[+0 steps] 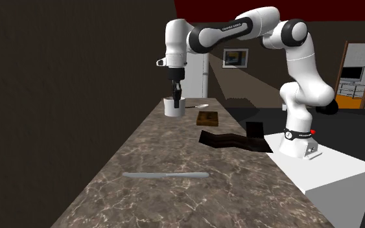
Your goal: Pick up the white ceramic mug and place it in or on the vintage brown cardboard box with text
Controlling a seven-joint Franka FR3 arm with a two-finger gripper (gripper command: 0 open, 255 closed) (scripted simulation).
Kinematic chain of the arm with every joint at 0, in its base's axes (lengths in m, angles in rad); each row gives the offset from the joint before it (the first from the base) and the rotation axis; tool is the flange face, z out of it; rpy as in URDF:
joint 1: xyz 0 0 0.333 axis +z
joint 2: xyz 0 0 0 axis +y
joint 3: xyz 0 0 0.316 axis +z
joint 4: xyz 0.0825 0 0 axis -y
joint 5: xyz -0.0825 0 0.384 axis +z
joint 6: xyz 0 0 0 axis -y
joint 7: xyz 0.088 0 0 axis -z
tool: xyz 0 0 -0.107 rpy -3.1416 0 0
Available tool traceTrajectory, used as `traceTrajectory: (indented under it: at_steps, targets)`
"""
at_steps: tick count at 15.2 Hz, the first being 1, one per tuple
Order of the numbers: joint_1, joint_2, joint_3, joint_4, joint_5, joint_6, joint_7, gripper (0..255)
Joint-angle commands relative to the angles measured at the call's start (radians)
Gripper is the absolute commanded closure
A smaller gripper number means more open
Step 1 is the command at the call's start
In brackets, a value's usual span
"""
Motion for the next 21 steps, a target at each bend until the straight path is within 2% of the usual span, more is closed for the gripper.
traceTrajectory:
  at_steps: [1, 10, 21]
  targets:
    - [-0.001, 0.002, 0.0, 0.03, 0.0, -0.028, -0.001, 255]
    - [-0.07, -0.272, -0.055, -0.329, -0.024, 0.063, -0.122, 255]
    - [-0.169, -0.529, -0.157, -0.601, -0.084, 0.091, -0.297, 255]
